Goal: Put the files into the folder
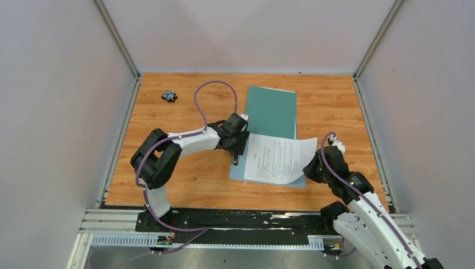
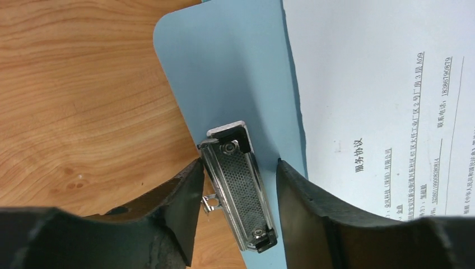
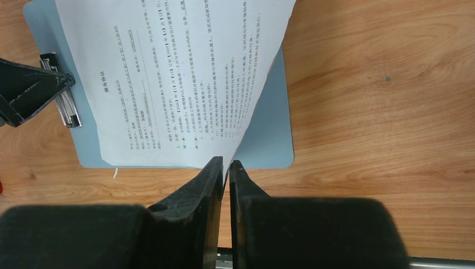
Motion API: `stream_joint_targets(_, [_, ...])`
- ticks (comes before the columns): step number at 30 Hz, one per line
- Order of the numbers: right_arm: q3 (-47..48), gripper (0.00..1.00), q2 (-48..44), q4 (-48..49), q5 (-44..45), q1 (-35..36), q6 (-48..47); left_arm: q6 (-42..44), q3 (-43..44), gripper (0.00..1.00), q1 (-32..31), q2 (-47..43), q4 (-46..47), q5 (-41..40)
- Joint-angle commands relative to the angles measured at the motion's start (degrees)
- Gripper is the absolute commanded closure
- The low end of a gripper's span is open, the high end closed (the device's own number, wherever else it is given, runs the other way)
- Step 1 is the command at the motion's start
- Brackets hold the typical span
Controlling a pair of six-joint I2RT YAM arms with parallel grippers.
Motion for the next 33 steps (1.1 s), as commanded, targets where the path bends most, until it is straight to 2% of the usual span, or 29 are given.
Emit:
stream_joint_targets(1, [-0.18,0.87,0.13,2.61,-1.06,-0.11,0.45,1.63,1.9,0.46,-0.33,2.16,-2.19,-3.03])
stream_joint_targets(6, [-0.23,0.82,1.0,3.17,-2.49,-0.08,-0.28,1.91,1.56,0.66,-0.31,0.09,-5.85,-7.0])
stream_joint_targets(9, [-0.74,0.74,1.9,4.16,-4.25,-0.16,-0.85,1.71,0.27,0.79,0.09,-1.94,-7.28,-8.73])
stream_joint_targets(11, [-0.83,0.69,2.51,4.4,-4.69,-0.08,-0.93,1.22,-0.88,0.84,0.92,-3.05,-7.7,-8.32])
stream_joint_targets(14, [-0.43,0.6,4.05,4.4,-5.11,-0.09,-1.12,0.31,-2.99,0.89,2.85,-4.86,-8.0,-7.68])
stream_joint_targets(18, [0.04,0.54,5.28,5.2,-6.33,-0.1,-1.74,-2.04,-6.03,0.92,5.24,-6.96,-7.18,-5.94])
stream_joint_targets(26, [1.87,0.33,7.34,12.58,-11.13,-0.23,-7.39,-6.06,-9.45,0.97,7.89,-9.59,-4.3,-1.23])
stream_joint_targets(29, [3.44,0.28,11.94,16.61,-11.82,-0.84,-12.57,-6.69,-9.74,0.98,8.88,-9.59,-3.87,-0.34])
stream_joint_targets(33, [7.39,0.24,23.02,20.1,-11.93,-4.3,-18.02,-7.24,-10.58,1.0,10.29,-9.59,-2.91,2.23])
